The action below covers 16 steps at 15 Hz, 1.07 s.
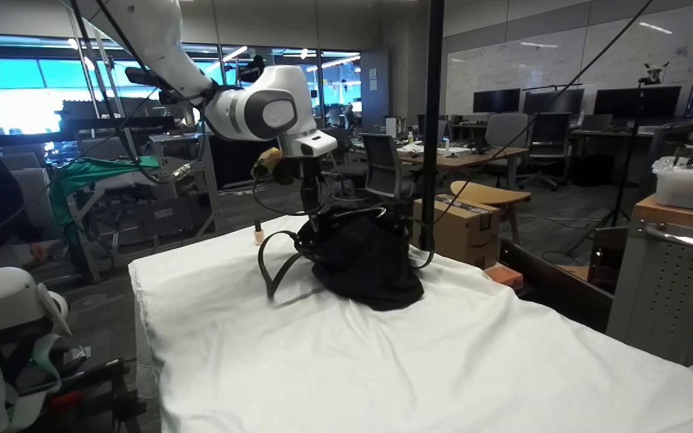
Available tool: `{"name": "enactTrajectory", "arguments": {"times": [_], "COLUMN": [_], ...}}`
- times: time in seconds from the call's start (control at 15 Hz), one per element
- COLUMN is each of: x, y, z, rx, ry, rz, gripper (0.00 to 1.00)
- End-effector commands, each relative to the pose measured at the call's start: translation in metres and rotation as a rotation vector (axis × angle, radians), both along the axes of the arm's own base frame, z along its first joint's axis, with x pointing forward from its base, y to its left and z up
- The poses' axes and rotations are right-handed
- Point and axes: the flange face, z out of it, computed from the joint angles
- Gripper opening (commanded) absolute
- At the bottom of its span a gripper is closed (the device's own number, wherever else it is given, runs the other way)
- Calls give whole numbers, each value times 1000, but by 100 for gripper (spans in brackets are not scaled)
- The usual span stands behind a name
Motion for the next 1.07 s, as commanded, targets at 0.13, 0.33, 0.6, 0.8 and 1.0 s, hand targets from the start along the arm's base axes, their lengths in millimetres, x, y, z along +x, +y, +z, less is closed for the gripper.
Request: {"name": "enactTrajectory", "arguments": {"times": [0.13,0.33,0.6,0.8,1.0], "x": [-56,-77,-101,-111,-115], "y": [52,86,128,157,177], "z": [16,16,14,5,0], "rx": [-48,-69,-81,-78,-68], "ry": [-6,-3,9,29,55], "rz": [-15,-8,22,67,124], "gripper": [100,100,100,100,100]}}
